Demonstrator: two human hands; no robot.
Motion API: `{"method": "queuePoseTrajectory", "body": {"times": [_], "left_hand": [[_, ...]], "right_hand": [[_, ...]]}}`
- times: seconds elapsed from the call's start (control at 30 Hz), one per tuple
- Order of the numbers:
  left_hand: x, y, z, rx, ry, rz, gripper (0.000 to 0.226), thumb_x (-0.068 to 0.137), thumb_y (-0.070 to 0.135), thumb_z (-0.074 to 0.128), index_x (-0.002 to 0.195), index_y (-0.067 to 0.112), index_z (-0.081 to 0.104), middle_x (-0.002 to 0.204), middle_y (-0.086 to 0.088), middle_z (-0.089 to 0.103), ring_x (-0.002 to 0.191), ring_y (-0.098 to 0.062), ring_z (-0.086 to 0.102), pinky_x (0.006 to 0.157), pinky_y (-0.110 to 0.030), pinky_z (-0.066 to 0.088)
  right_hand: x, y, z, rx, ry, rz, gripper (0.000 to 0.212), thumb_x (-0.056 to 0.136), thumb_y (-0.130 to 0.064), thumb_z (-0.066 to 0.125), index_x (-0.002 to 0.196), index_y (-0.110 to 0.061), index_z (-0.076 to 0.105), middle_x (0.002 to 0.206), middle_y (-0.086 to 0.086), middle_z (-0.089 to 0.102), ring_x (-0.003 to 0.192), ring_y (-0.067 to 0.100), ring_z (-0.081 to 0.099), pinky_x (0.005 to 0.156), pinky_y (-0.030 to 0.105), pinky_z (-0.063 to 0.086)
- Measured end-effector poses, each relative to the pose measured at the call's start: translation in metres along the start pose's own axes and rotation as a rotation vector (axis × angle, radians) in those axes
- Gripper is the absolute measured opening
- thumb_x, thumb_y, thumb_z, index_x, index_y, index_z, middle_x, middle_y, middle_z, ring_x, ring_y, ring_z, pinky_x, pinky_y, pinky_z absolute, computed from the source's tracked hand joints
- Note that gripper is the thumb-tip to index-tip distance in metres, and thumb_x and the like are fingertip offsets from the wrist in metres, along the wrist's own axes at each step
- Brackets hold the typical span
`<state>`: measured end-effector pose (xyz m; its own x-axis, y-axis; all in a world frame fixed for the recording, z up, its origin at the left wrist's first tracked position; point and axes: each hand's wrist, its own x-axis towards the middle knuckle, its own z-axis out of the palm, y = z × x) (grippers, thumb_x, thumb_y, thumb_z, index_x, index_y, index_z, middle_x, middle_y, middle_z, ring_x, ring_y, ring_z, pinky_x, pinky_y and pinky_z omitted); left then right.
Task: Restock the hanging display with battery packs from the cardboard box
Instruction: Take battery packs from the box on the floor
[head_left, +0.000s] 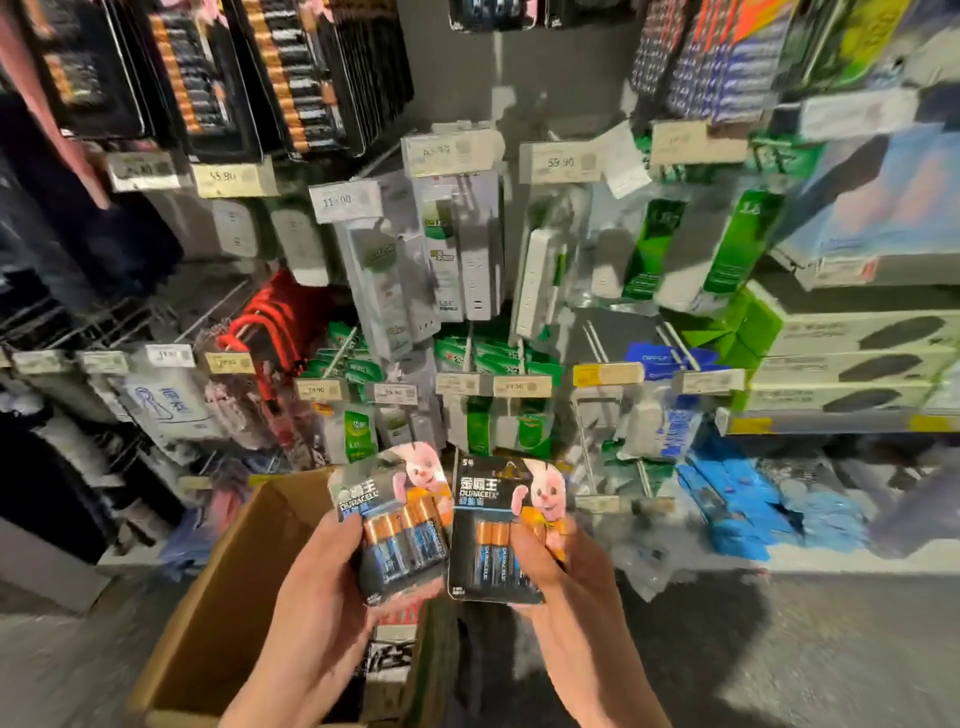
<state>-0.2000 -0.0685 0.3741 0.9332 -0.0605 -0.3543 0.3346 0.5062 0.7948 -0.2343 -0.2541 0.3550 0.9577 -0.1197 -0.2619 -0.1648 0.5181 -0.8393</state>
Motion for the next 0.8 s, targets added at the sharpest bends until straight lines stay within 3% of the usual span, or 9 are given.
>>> {"method": "queuePoseTrajectory", "body": {"times": [0.13, 0.23, 0.3, 0.37, 0.43, 0.5, 0.57, 0.63, 0.8], "left_hand": [[-0.020, -0.015, 0.057, 0.050, 0.048, 0.104, 0.028, 0.107, 0.022, 0.040, 0.119, 0.011, 0.062, 0.120, -0.021, 0.071, 0.096, -0.032, 0.073, 0.064, -0.042, 0.063], [-0.035, -0.015, 0.091, 0.135, -0.032, 0.136, 0.028, 0.105, 0.027, 0.044, 0.122, 0.015, 0.063, 0.111, -0.013, 0.076, 0.090, -0.027, 0.075, 0.058, -0.037, 0.061], [-0.041, -0.013, 0.108, 0.221, -0.089, 0.186, 0.033, 0.094, 0.026, 0.057, 0.125, 0.017, 0.063, 0.111, -0.011, 0.076, 0.090, -0.027, 0.075, 0.059, -0.037, 0.061], [-0.044, -0.009, 0.119, 0.341, -0.092, 0.266, 0.044, 0.080, 0.017, 0.069, 0.124, 0.020, 0.062, 0.111, -0.009, 0.077, 0.097, -0.028, 0.075, 0.072, -0.040, 0.064], [-0.043, -0.001, 0.127, 0.451, -0.084, 0.345, 0.053, 0.073, 0.013, 0.074, 0.123, 0.023, 0.061, 0.111, -0.007, 0.077, 0.102, -0.027, 0.074, 0.089, -0.048, 0.060], [-0.037, 0.012, 0.134, 0.525, -0.095, 0.405, 0.055, 0.073, 0.018, 0.075, 0.126, 0.025, 0.059, 0.112, 0.000, 0.077, 0.104, -0.021, 0.073, 0.092, -0.043, 0.055], [-0.026, 0.029, 0.141, 0.575, -0.104, 0.465, 0.056, 0.073, 0.022, 0.074, 0.126, 0.026, 0.057, 0.111, 0.007, 0.076, 0.101, -0.011, 0.073, 0.086, -0.030, 0.053], [-0.011, 0.050, 0.151, 0.589, -0.122, 0.510, 0.055, 0.075, 0.022, 0.074, 0.127, 0.028, 0.057, 0.112, 0.010, 0.076, 0.100, -0.008, 0.072, 0.085, -0.029, 0.052], [0.043, 0.100, 0.178, 0.523, -0.148, 0.631, 0.042, 0.086, 0.016, 0.072, 0.125, 0.024, 0.060, 0.115, -0.001, 0.075, 0.107, -0.020, 0.072, 0.097, -0.049, 0.053]], "right_hand": [[-0.023, -0.037, -0.029, 0.036, 0.057, -0.060, 0.030, 0.097, -0.005, 0.060, 0.107, -0.030, 0.072, 0.100, 0.001, 0.078, 0.096, 0.022, 0.075, 0.071, 0.047, 0.062], [-0.035, -0.058, -0.045, 0.069, 0.075, -0.112, 0.035, 0.094, -0.006, 0.060, 0.095, -0.038, 0.077, 0.094, -0.005, 0.078, 0.091, 0.019, 0.076, 0.081, 0.057, 0.059], [-0.039, -0.071, -0.052, 0.106, 0.071, -0.115, 0.028, 0.090, -0.010, 0.063, 0.108, -0.029, 0.074, 0.101, 0.001, 0.078, 0.095, 0.022, 0.075, 0.091, 0.062, 0.055], [-0.038, -0.084, -0.054, 0.135, 0.026, -0.124, 0.031, 0.090, -0.015, 0.063, 0.119, -0.023, 0.070, 0.109, 0.009, 0.077, 0.102, 0.029, 0.073, 0.093, 0.064, 0.053], [-0.033, -0.094, -0.051, 0.146, 0.011, -0.155, 0.048, 0.076, -0.035, 0.081, 0.121, -0.023, 0.071, 0.114, 0.015, 0.074, 0.108, 0.037, 0.070, 0.094, 0.069, 0.051], [-0.023, -0.105, -0.045, 0.176, 0.027, -0.176, 0.077, 0.050, -0.048, 0.096, 0.120, -0.024, 0.073, 0.116, 0.017, 0.073, 0.109, 0.041, 0.069, 0.095, 0.071, 0.049], [-0.010, -0.118, -0.035, 0.206, -0.001, -0.189, 0.066, 0.061, -0.037, 0.094, 0.122, -0.020, 0.072, 0.116, 0.020, 0.073, 0.107, 0.042, 0.070, 0.094, 0.072, 0.048], [0.009, -0.135, -0.025, 0.195, -0.078, -0.205, 0.045, 0.078, -0.023, 0.079, 0.122, -0.018, 0.070, 0.113, 0.019, 0.074, 0.105, 0.040, 0.071, 0.095, 0.070, 0.049], [0.064, -0.185, 0.009, 0.090, -0.100, -0.326, 0.030, 0.091, -0.010, 0.062, 0.119, -0.017, 0.067, 0.107, 0.012, 0.077, 0.099, 0.031, 0.074, 0.085, 0.059, 0.058]]}}
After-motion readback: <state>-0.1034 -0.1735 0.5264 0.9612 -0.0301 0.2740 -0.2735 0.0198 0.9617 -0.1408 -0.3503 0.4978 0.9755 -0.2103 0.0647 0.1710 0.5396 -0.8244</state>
